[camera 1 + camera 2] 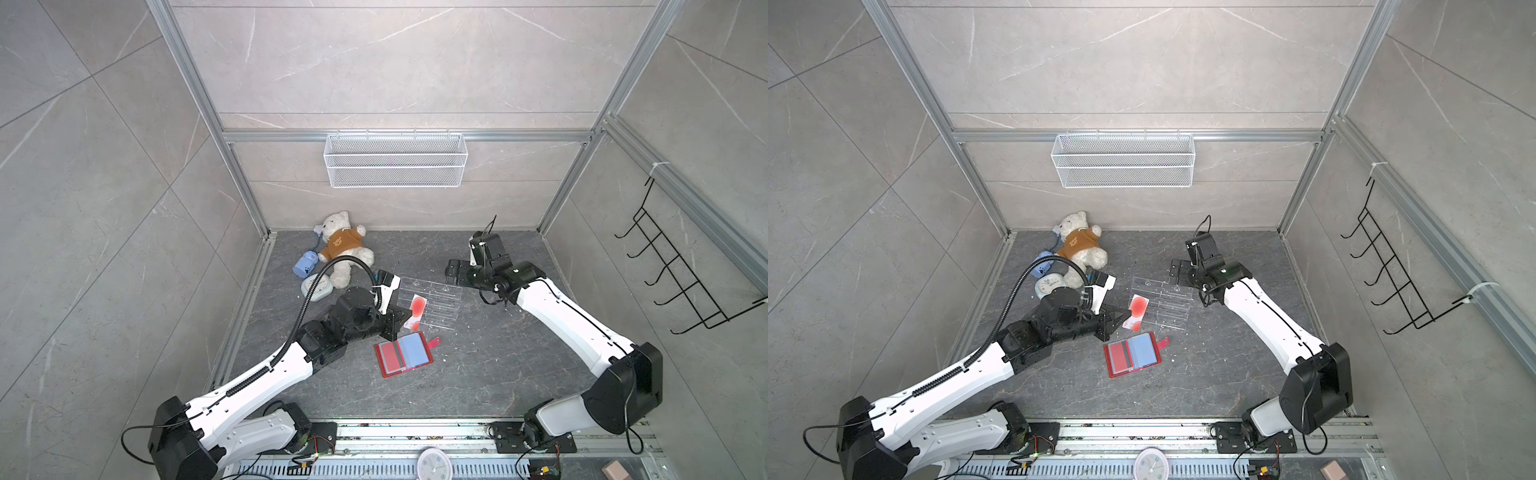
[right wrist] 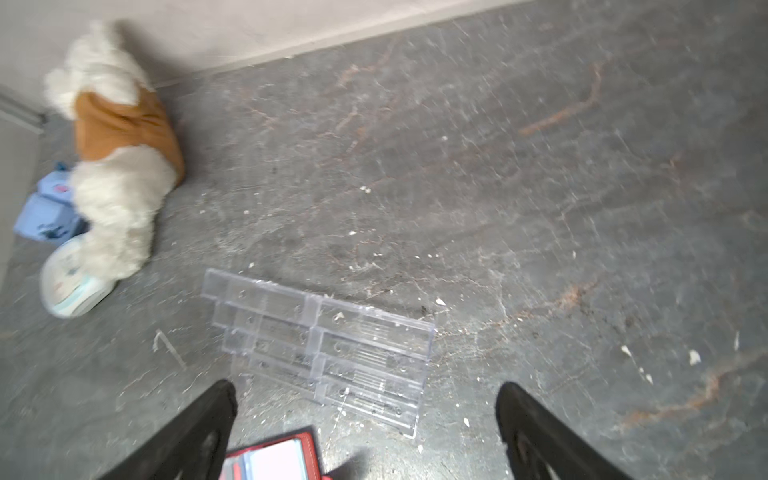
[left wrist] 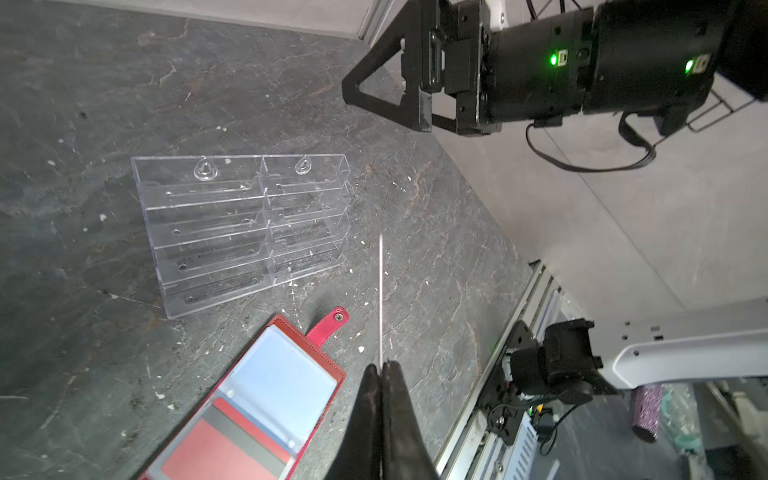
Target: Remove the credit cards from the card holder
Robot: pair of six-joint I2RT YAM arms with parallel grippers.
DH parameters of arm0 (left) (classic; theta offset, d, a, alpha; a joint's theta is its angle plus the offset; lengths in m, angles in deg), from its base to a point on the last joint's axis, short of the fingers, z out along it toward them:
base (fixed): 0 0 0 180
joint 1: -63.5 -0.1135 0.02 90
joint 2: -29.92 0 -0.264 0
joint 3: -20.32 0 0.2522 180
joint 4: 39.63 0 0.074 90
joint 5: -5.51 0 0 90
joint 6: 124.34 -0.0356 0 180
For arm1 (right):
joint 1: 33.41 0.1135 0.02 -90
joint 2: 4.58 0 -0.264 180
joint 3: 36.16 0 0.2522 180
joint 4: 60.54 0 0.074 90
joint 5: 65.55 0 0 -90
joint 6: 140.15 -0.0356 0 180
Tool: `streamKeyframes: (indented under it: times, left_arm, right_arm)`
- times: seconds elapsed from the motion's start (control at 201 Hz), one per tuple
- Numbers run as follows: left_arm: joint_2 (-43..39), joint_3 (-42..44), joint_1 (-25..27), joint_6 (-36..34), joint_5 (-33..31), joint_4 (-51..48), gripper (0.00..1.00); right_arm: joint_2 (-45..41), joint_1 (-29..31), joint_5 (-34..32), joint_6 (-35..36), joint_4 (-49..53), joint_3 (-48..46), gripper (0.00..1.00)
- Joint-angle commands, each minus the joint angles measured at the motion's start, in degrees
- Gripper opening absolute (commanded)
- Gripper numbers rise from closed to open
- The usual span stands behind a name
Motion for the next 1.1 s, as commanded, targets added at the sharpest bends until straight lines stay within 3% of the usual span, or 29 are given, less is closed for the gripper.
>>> streamKeyframes:
  times: [0.0,0.184,0.533,0.782,1.095]
  left_arm:
    - [1.4,-7.2,0.1,-14.6,3.7,-8.9,0.00]
    - [3.6,-14.3,0.1,-28.6,11.0,-16.9,0.00]
    - [7.0,-19.0,0.1,-38.0,12.3,-20.5,0.00]
    - [11.3,-23.7,0.0,-45.1,10.4,-25.2,0.00]
    - [23.5,-36.3,-1.2,-56.3,7.1,-35.1,0.00]
  right_arm:
    - [-5.3,-0.7,5.6,7.2,-2.2,-1.6,1.00]
    - [-13.5,-1.6,12.4,11.9,-2.9,-4.3,1.00]
    - [-20.2,-1.9,17.2,12.5,0.7,-7.2,1.00]
    - [-22.6,-1.9,19.2,11.4,3.1,-8.2,1.00]
    - [-28.8,-1.9,20.8,11.4,8.9,-8.5,1.00]
